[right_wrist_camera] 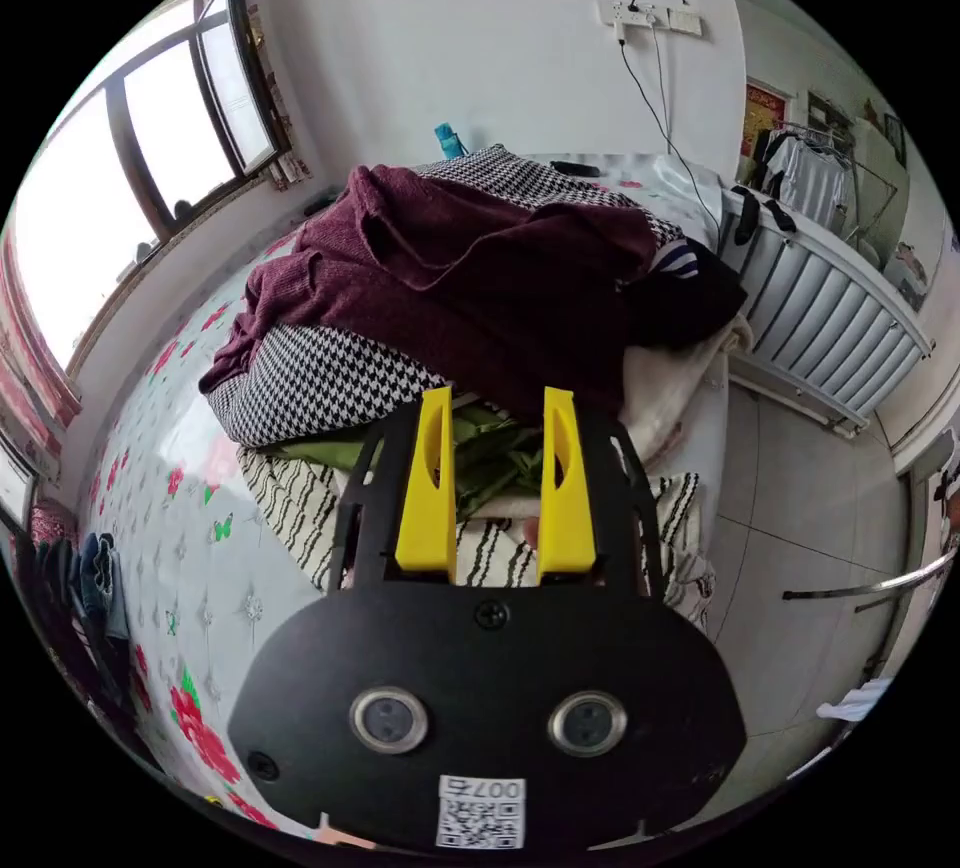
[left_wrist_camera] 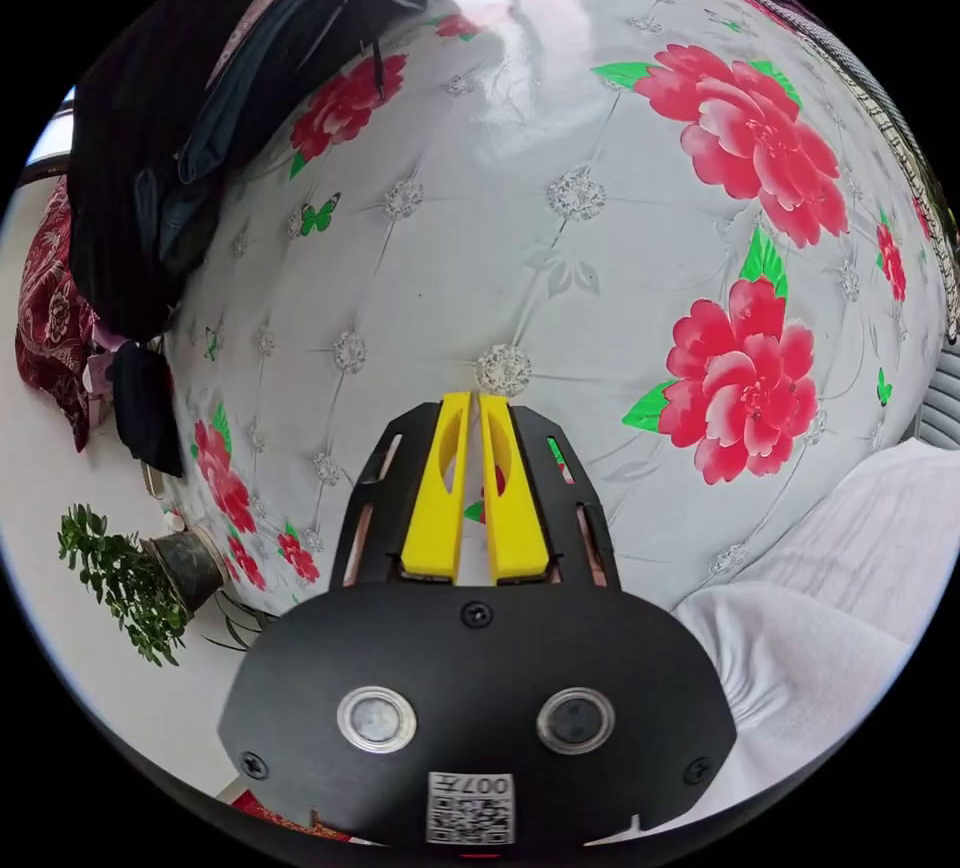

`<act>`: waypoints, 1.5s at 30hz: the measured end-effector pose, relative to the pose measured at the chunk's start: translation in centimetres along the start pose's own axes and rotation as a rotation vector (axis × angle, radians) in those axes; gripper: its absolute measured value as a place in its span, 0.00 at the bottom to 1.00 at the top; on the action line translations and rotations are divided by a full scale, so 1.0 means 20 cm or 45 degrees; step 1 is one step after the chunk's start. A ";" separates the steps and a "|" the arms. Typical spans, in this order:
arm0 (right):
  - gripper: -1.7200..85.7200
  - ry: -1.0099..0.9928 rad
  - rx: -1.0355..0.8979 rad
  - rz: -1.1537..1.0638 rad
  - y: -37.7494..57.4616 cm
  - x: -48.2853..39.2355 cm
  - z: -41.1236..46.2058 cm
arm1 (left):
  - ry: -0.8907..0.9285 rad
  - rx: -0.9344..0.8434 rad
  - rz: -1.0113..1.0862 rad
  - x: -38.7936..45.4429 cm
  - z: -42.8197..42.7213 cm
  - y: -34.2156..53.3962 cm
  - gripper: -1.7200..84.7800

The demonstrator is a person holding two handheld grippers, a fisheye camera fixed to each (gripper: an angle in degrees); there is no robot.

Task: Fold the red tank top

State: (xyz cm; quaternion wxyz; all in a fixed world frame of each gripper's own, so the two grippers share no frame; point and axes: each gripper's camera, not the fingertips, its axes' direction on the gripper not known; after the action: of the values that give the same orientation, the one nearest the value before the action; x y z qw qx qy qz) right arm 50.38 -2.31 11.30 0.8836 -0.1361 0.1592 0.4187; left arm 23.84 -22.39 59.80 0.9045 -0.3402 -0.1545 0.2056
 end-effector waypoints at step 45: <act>0.07 -1.712 -0.945 -1.536 2.13 -2.11 -1.34 | 0.804 0.726 -0.989 -1.13 0.28 1.58 0.10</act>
State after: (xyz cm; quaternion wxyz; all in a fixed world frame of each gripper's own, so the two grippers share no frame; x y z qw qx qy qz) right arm -12.67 -15.61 -1.00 0.7570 -0.1970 -0.6165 -0.0900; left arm -6.63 -8.45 39.29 0.9719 -0.0462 0.0709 -0.2195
